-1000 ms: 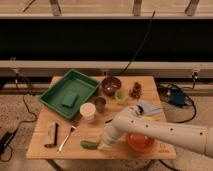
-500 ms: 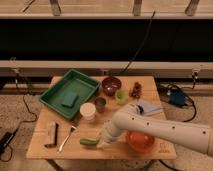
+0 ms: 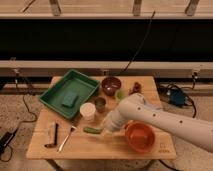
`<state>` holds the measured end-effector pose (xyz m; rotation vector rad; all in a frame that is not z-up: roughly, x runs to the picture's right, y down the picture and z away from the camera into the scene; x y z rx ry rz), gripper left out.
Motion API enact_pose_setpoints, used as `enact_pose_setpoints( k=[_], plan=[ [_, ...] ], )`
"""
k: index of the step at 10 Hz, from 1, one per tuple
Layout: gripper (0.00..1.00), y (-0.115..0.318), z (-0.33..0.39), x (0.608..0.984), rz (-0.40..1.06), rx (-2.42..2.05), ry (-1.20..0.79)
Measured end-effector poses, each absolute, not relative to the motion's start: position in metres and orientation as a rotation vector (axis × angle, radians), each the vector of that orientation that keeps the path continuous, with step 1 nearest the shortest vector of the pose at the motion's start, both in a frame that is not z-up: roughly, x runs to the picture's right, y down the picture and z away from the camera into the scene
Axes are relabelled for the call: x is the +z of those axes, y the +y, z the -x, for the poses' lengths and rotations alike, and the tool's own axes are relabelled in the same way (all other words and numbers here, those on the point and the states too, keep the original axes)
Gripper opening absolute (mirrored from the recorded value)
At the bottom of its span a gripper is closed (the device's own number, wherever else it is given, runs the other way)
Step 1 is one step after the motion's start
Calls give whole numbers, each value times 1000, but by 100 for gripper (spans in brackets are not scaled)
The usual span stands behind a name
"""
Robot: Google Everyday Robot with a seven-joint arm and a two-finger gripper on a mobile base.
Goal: Place pepper in paper cup
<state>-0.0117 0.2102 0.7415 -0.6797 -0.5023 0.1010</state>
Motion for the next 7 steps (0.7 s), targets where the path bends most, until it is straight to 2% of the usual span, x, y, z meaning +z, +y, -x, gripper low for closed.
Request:
enact_pose_setpoints(
  k=[4, 7],
  plan=[
    [0, 178, 5, 749, 656, 85, -434],
    [0, 148, -3, 736, 619, 72, -402]
  ],
)
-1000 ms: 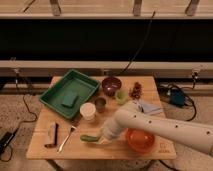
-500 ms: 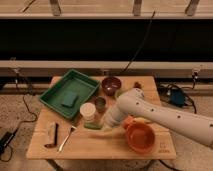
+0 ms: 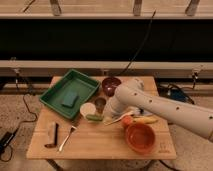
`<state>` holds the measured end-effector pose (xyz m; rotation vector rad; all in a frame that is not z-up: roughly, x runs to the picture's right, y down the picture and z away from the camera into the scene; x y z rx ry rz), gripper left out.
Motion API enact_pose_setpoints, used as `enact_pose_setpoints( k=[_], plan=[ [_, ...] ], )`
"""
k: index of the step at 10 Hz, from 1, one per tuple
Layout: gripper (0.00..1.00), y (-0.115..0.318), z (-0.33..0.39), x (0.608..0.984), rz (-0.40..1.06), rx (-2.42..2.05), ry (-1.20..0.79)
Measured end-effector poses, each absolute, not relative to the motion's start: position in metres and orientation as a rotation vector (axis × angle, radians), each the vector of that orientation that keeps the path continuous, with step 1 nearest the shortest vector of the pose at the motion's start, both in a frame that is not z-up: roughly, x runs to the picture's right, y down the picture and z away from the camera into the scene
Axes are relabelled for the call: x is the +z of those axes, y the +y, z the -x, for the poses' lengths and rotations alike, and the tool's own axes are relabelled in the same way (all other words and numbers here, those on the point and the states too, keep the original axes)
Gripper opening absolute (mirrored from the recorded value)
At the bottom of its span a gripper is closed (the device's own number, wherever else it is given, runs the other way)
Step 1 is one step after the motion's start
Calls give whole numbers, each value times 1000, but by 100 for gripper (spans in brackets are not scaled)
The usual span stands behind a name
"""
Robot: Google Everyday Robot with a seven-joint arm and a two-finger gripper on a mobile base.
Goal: Place pepper in paper cup
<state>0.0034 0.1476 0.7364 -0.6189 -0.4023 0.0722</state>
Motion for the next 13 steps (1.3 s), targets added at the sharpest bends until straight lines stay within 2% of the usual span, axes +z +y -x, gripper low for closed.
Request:
enact_pose_setpoints(
  k=[3, 11, 12, 13],
  plan=[
    [0, 131, -7, 729, 598, 48, -386],
    [0, 99, 10, 773, 631, -55, -231],
    [4, 98, 11, 774, 632, -59, -221],
    [14, 97, 13, 777, 631, -64, -208]
  ],
)
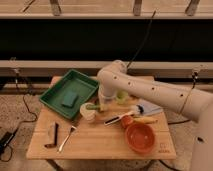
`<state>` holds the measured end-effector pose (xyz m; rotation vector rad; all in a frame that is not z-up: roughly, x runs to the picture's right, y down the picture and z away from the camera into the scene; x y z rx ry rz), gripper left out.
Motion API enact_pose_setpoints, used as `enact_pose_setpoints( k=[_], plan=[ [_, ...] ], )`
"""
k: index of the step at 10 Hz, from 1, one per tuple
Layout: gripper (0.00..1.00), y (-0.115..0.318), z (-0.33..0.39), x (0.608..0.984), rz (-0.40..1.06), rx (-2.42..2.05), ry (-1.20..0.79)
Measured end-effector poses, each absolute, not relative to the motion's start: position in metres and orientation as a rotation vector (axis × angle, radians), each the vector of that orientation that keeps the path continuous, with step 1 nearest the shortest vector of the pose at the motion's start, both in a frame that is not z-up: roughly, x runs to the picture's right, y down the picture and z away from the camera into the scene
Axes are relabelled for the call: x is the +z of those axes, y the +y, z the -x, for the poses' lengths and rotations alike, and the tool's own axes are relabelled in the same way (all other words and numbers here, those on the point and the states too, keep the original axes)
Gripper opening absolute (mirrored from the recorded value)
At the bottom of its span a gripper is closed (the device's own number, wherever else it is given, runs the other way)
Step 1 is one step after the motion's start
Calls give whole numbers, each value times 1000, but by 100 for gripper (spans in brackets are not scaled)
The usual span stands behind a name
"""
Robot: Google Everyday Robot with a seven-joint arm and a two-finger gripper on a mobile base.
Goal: Place pepper in paper cup
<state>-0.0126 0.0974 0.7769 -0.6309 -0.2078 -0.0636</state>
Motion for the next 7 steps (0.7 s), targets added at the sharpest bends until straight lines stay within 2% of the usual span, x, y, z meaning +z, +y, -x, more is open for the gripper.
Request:
enact_pose_setpoints(
  k=[2, 6, 7],
  plan=[
    [32, 94, 16, 777, 623, -71, -201],
    [74, 90, 35, 776, 620, -124, -189],
    [79, 92, 40, 778, 624, -138, -183]
  ],
)
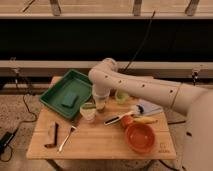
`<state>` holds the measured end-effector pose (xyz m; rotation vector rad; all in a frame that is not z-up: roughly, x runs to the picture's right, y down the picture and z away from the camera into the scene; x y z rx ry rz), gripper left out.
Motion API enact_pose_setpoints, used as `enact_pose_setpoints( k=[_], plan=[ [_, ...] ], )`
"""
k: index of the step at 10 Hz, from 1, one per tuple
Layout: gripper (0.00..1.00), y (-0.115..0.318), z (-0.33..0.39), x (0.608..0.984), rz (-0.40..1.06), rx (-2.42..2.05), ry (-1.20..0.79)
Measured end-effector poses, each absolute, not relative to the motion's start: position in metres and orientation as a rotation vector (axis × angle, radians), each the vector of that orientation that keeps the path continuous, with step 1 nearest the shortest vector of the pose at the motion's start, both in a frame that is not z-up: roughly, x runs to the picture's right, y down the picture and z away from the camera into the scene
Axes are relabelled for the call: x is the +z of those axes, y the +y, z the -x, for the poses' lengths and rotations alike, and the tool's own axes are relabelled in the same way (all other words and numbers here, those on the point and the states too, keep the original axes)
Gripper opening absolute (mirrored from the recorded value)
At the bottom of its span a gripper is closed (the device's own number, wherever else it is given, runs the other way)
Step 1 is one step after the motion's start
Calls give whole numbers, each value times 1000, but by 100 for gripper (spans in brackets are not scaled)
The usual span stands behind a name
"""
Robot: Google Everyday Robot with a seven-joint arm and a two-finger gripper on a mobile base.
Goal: Place pepper in paper cup
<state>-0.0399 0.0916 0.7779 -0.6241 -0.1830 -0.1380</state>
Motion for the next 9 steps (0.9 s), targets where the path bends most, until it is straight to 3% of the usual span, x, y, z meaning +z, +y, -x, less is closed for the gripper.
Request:
enact_pose_setpoints(
  k=[9],
  plan=[
    [80, 91, 55, 773, 604, -217, -153]
  ],
)
